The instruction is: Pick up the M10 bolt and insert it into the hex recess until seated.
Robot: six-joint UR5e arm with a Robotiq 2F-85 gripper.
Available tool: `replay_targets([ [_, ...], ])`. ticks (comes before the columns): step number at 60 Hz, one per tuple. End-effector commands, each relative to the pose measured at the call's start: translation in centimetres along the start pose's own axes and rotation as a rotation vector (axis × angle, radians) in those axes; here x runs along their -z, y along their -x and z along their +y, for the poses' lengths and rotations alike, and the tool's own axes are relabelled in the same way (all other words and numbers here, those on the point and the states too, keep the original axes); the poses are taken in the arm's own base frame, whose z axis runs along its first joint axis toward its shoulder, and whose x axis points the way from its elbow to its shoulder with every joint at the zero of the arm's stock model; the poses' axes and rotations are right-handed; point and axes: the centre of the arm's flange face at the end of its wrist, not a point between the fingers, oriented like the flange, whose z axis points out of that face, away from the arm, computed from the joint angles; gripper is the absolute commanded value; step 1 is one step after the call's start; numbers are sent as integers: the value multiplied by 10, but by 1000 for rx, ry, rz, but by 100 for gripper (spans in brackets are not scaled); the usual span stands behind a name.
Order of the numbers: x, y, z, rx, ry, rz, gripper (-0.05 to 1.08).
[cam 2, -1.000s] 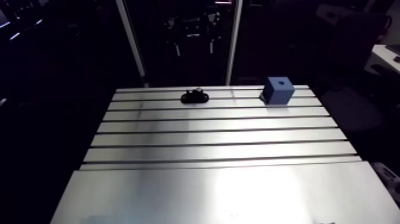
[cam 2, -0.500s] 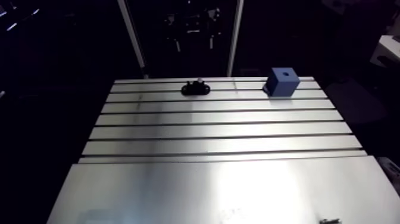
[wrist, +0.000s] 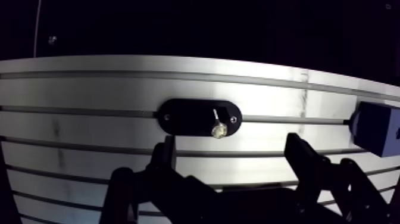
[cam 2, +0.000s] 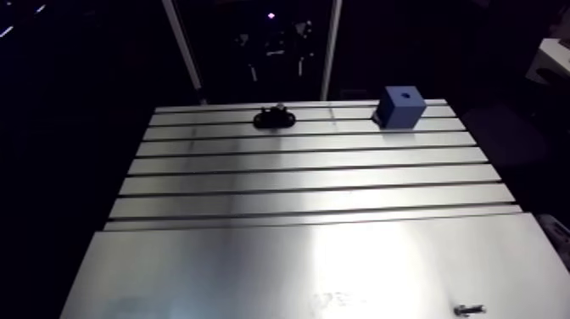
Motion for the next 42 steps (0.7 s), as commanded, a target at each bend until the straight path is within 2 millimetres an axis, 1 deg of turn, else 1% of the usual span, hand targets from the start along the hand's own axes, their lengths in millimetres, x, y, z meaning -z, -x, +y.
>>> replay_targets([
  [1, -14, 5, 1, 9, -12, 0, 1],
  [5, -18, 8, 1, 7, -15, -7, 1],
  [13, -24, 8, 1, 9, -14, -2, 2],
  [17, -26, 8, 1, 9, -14, -3, 4],
  [20, -28, 8, 5, 5, -13, -2, 9],
  [30, -31, 9, 13, -10, -19, -4, 14],
  [33, -33, 10, 16, -15, -23, -8, 17],
  [42, -35, 12, 18, -9, -25, -14, 23],
])
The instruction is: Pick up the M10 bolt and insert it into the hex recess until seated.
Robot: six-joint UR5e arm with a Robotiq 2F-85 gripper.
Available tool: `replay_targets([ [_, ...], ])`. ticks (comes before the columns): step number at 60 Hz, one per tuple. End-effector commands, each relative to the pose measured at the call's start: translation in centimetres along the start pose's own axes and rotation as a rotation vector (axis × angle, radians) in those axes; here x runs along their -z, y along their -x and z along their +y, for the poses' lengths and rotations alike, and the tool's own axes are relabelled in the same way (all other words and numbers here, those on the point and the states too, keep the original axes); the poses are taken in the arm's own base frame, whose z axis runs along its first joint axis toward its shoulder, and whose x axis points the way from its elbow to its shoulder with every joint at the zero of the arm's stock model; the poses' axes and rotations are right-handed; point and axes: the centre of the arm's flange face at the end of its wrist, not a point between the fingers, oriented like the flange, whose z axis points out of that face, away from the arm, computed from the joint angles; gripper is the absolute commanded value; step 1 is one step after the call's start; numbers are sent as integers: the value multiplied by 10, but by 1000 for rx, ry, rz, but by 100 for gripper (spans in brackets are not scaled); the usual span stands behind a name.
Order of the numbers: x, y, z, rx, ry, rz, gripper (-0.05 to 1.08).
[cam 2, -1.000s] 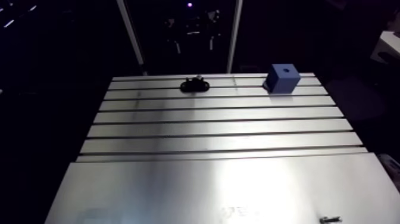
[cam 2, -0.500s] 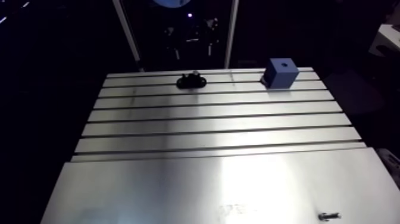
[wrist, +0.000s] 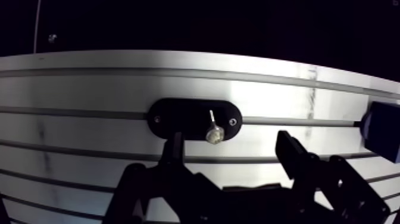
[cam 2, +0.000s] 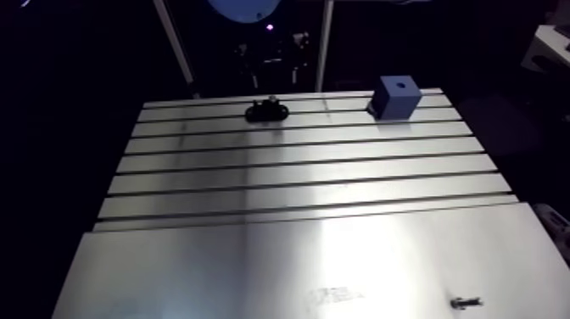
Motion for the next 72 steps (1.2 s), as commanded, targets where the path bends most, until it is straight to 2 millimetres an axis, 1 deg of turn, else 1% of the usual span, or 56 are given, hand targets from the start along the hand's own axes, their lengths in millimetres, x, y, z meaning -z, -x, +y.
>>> replay_targets([
  [1, -5, 4, 5, -1, -6, -10, 25],
  [11, -7, 7, 1, 3, -7, 4, 32],
  [18, -9, 7, -1, 7, -8, 2, 32],
  [20, -13, 7, -1, 8, -9, -3, 32],
  [31, -17, 8, -2, 11, -10, -7, 36],
  [37, -23, 9, -4, 15, -12, -14, 37],
  [44, -23, 9, -4, 31, -15, -14, 37],
  [48, -23, 8, -4, 46, -18, -11, 40],
  [59, -24, 9, -4, 46, -18, -14, 41],
  [64, -26, 10, -5, 46, -19, -19, 45],
  [72, -26, 10, -5, 46, -19, -19, 45],
])
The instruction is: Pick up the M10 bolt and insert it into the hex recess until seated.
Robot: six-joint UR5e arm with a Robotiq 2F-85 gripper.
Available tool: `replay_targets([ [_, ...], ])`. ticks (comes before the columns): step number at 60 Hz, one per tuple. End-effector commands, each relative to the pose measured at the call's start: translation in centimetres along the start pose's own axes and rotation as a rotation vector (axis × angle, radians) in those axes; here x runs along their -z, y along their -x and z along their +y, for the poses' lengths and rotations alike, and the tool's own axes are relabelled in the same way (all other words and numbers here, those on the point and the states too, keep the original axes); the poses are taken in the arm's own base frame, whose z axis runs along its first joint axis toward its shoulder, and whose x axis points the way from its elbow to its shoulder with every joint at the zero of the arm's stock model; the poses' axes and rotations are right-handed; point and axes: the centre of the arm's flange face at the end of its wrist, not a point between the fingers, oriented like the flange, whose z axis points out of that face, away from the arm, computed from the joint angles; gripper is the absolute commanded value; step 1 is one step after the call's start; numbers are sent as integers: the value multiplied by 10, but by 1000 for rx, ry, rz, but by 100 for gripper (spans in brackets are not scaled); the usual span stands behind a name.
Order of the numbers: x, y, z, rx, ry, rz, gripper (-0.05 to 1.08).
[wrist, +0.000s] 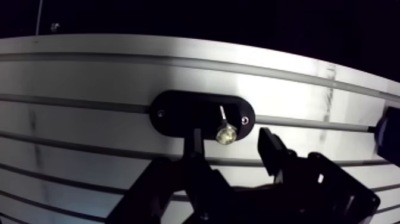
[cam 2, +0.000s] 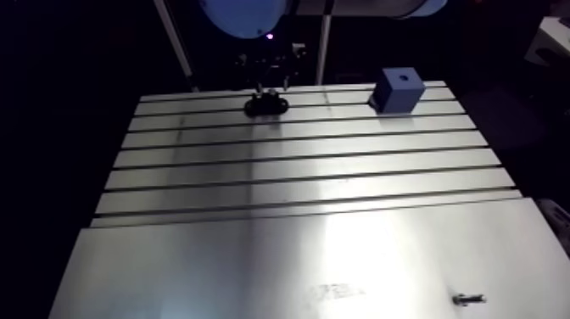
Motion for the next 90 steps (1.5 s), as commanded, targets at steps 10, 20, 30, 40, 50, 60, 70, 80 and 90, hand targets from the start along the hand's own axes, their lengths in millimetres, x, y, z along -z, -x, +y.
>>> replay_targets([
  [10, -1, 1, -2, -1, -1, 0, 48],
  [20, -3, 3, -7, 0, -2, -3, 50],
  [30, -3, 3, -7, -1, -4, -4, 51],
  [40, -2, 2, -5, -3, 0, 7, 52],
  [50, -1, 1, -5, -4, 0, 17, 53],
  [60, -2, 1, -5, -4, 3, 15, 53],
  [70, -2, 1, -5, -10, 6, 14, 54],
  [80, -2, 1, -5, -15, 7, 13, 54],
  [90, -2, 1, -5, -15, 9, 13, 55],
])
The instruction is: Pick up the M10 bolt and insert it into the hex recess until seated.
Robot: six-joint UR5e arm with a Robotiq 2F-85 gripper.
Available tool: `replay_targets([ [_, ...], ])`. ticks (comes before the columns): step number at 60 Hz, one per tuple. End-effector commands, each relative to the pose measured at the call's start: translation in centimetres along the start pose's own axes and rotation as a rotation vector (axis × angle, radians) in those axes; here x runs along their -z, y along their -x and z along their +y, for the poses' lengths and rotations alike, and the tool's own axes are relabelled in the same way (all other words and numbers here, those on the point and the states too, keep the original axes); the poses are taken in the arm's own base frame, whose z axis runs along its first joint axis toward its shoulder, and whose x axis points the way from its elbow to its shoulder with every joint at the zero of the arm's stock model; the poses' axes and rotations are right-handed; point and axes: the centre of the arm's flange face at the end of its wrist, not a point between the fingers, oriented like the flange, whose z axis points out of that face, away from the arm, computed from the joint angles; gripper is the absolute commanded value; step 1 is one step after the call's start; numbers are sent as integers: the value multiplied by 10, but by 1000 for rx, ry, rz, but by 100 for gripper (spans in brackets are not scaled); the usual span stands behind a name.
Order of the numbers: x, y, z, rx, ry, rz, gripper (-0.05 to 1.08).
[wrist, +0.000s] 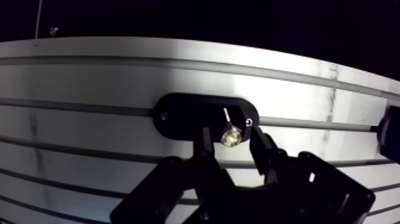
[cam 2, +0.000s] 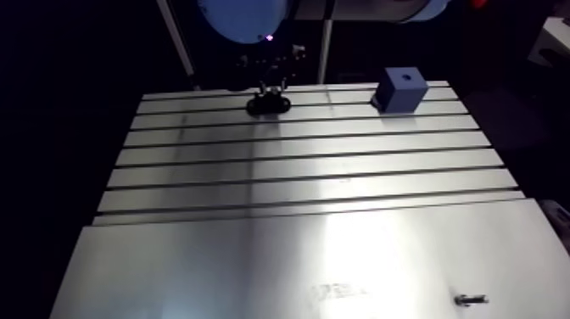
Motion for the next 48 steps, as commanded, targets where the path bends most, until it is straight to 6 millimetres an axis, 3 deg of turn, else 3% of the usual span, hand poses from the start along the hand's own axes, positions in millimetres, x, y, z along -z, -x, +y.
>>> replay_targets([
  [1, 0, 0, 0, -2, 2, -1, 55],
  [48, -4, 0, 1, -3, -1, -5, 66],
])
